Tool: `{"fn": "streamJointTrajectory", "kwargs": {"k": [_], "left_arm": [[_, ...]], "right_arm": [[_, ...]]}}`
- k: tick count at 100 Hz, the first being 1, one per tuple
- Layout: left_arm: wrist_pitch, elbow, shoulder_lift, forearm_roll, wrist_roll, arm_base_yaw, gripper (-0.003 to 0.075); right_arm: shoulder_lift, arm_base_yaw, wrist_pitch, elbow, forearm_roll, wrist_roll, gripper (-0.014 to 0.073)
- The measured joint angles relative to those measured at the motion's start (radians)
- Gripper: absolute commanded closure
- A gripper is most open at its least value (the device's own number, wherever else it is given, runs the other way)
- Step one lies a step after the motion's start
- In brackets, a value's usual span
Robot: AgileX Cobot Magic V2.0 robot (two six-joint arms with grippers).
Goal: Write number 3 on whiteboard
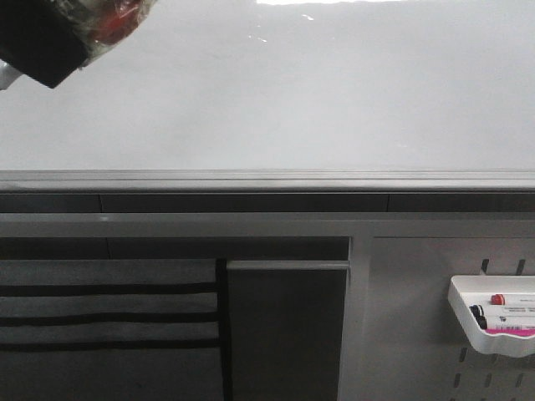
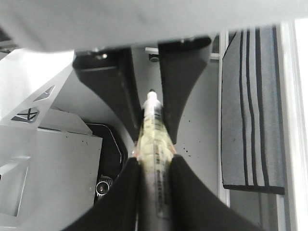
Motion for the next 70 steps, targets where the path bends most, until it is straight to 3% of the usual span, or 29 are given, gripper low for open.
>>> {"fn": "streamJointTrajectory", "kwargs": {"k": [10, 17, 36, 50, 70], "left_arm": [[-0.018, 0.0, -0.002, 0.0, 0.0, 0.0, 0.0341], [-0.048, 0.0, -0.007, 0.0, -0.004, 0.0, 0.027], [-0.137, 0.0, -0.083, 0.05, -0.085, 0.005, 0.0266], [-0.15, 0.005, -0.179, 0.075, -0.175, 0.066, 0.0266], [-0.22, 0.132, -0.306, 0.075, -0.28, 0.217, 0.0301]], "right_arm": [[0.0, 0.0, -0.005, 0.0, -0.02, 0.015, 0.0555], [-0.005, 0.0, -0.016, 0.0, -0.054, 0.051, 0.0555], [-0.068, 0.0, -0.045, 0.0, -0.231, 0.271, 0.0555], [-0.16, -0.023, -0.105, 0.08, -0.358, 0.495, 0.0555], [-0.326, -0.2, -0.235, 0.312, -0.406, 0.726, 0.0555]]}}
